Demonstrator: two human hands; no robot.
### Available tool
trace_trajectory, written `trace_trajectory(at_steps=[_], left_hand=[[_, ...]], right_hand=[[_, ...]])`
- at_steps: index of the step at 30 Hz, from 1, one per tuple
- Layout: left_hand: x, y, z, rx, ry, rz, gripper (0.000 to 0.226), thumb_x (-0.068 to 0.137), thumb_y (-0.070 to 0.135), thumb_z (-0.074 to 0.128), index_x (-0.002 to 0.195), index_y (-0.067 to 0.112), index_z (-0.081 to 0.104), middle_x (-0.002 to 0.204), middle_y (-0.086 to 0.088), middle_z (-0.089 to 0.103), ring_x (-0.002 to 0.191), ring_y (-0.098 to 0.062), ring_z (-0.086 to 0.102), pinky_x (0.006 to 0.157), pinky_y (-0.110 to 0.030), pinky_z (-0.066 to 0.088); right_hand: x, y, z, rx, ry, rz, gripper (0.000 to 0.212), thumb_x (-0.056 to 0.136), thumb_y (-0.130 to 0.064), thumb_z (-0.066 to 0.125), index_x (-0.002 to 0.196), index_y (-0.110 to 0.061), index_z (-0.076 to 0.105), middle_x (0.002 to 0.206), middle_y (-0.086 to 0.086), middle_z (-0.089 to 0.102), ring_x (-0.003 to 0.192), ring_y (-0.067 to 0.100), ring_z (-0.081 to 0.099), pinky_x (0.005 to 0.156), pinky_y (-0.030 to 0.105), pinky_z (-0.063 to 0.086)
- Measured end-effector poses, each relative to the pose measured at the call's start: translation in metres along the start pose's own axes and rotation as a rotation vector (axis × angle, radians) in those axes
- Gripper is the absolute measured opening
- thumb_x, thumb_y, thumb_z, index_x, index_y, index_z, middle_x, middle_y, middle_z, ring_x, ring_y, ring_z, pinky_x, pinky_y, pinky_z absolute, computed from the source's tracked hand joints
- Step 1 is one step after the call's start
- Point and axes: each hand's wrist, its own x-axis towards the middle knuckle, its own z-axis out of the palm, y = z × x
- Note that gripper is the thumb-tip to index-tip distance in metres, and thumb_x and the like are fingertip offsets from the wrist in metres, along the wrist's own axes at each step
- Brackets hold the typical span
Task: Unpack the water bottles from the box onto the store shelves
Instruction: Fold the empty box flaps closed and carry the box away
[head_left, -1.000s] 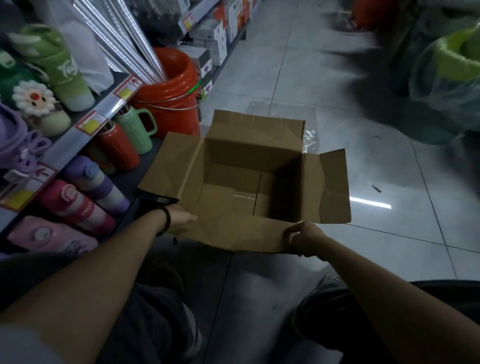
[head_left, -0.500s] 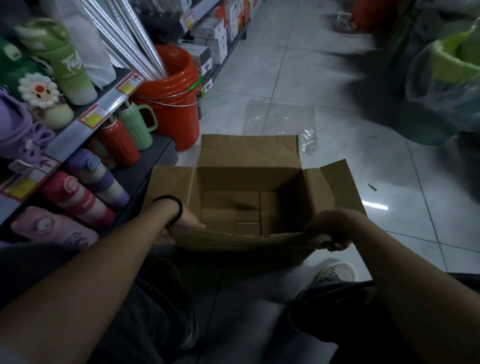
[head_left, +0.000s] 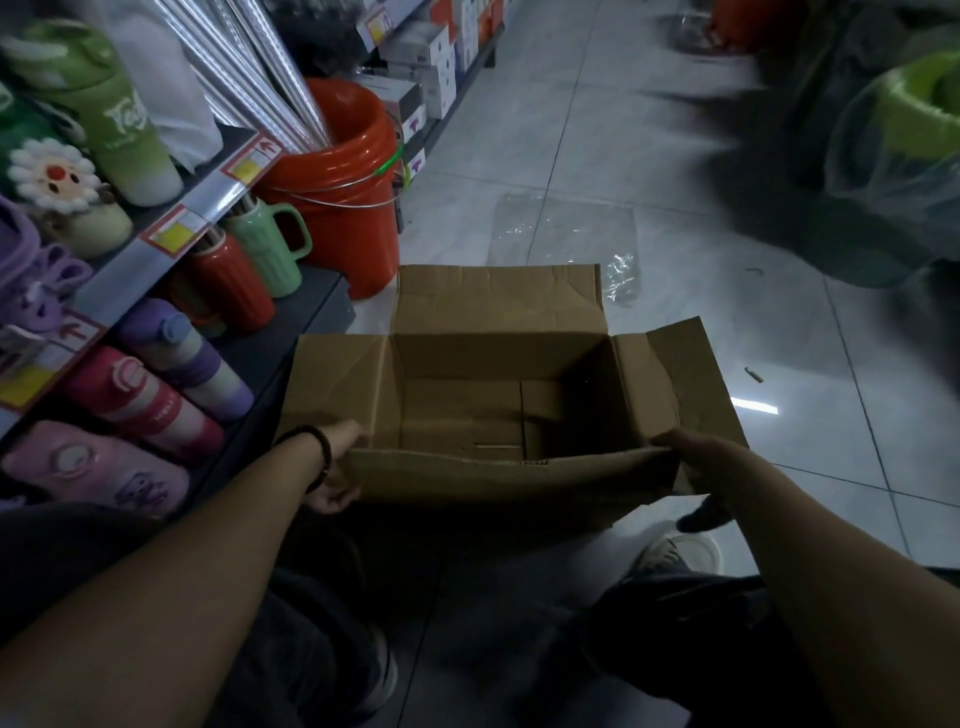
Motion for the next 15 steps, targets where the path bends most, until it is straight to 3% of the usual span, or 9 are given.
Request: trace_trajectory(at_steps=[1, 2, 5, 7, 10, 11, 12, 14, 15], left_hand=[[0.001, -0.003, 0.003, -0.047, 0.012, 0.003, 0.056, 0.087, 0.05, 0.07, 0.12, 0.007, 0.053, 0.11, -0.02, 0.061, 0.075, -0.032, 0.061, 0.059, -0.036, 0.049], [0.001, -0.005, 0.007, -0.108, 0.028, 0.009, 0.055, 0.086, 0.051, 0.069, 0.118, 0.009, 0.055, 0.107, -0.017, 0.061, 0.074, -0.03, 0.059, 0.061, -0.036, 0.049], [0.004, -0.011, 0.016, -0.198, 0.064, 0.045, 0.048, 0.087, 0.055, 0.065, 0.099, 0.01, 0.053, 0.099, -0.014, 0.059, 0.081, -0.031, 0.058, 0.078, -0.052, 0.051], [0.0, -0.013, 0.014, -0.25, 0.078, 0.085, 0.047, 0.09, 0.053, 0.064, 0.101, 0.009, 0.054, 0.098, -0.015, 0.059, 0.089, -0.033, 0.059, 0.077, -0.056, 0.048], [0.007, -0.01, 0.007, -0.354, 0.141, 0.272, 0.032, 0.101, 0.034, 0.059, 0.126, 0.013, 0.057, 0.108, -0.014, 0.062, 0.089, -0.032, 0.058, 0.079, -0.05, 0.049], [0.009, -0.011, 0.005, -0.413, 0.137, 0.302, 0.033, 0.103, 0.03, 0.058, 0.132, 0.015, 0.056, 0.117, -0.013, 0.062, 0.093, -0.032, 0.058, 0.084, -0.049, 0.049], [0.01, -0.013, 0.004, -0.457, 0.12, 0.297, 0.037, 0.102, 0.033, 0.059, 0.135, 0.018, 0.054, 0.124, -0.012, 0.062, 0.1, -0.033, 0.058, 0.089, -0.049, 0.048], [0.021, -0.018, 0.0, -0.407, 0.078, 0.211, 0.072, 0.086, 0.052, 0.071, 0.146, 0.018, 0.052, 0.137, -0.013, 0.062, 0.113, -0.037, 0.06, 0.101, -0.055, 0.045], [0.014, -0.021, 0.002, -0.371, 0.068, 0.178, 0.088, 0.075, 0.059, 0.075, 0.15, 0.019, 0.049, 0.139, -0.014, 0.061, 0.118, -0.04, 0.059, 0.105, -0.06, 0.042]], right_hand=[[0.011, 0.001, -0.001, -0.045, 0.03, -0.027, 0.076, 0.094, -0.043, 0.073, 0.151, -0.004, 0.04, 0.153, 0.029, 0.039, 0.132, 0.056, 0.047, 0.096, 0.062, 0.053], [0.021, 0.004, -0.001, -0.055, 0.057, -0.038, 0.087, 0.089, -0.047, 0.077, 0.155, -0.009, 0.036, 0.157, 0.027, 0.035, 0.133, 0.058, 0.043, 0.089, 0.064, 0.053], [0.057, 0.009, -0.004, 0.03, 0.129, -0.042, 0.093, 0.083, -0.052, 0.079, 0.153, -0.008, 0.037, 0.145, 0.031, 0.042, 0.108, 0.057, 0.057, 0.057, 0.053, 0.055], [0.064, 0.01, -0.008, 0.211, 0.239, -0.023, 0.094, 0.085, -0.06, 0.068, 0.152, -0.003, 0.035, 0.139, 0.032, 0.046, 0.096, 0.053, 0.059, 0.063, 0.055, 0.055], [0.07, 0.011, -0.018, 0.458, 0.296, -0.078, 0.088, 0.083, -0.061, 0.06, 0.152, -0.011, 0.041, 0.145, 0.024, 0.054, 0.121, 0.047, 0.06, 0.096, 0.062, 0.051], [0.084, 0.013, -0.025, 0.524, 0.282, -0.088, 0.094, 0.077, -0.067, 0.062, 0.152, -0.014, 0.044, 0.144, 0.021, 0.057, 0.121, 0.046, 0.061, 0.096, 0.062, 0.05], [0.094, 0.017, -0.03, 0.603, 0.281, -0.065, 0.108, 0.064, -0.077, 0.066, 0.151, -0.016, 0.044, 0.138, 0.02, 0.061, 0.114, 0.046, 0.063, 0.092, 0.062, 0.048], [0.094, 0.02, -0.032, 0.715, 0.255, -0.002, 0.134, 0.039, -0.089, 0.071, 0.15, -0.019, 0.043, 0.13, 0.018, 0.065, 0.104, 0.047, 0.065, 0.091, 0.065, 0.044], [0.088, 0.019, -0.03, 0.761, 0.233, -0.031, 0.135, 0.039, -0.089, 0.074, 0.15, -0.019, 0.042, 0.131, 0.016, 0.065, 0.107, 0.046, 0.065, 0.091, 0.065, 0.045]])
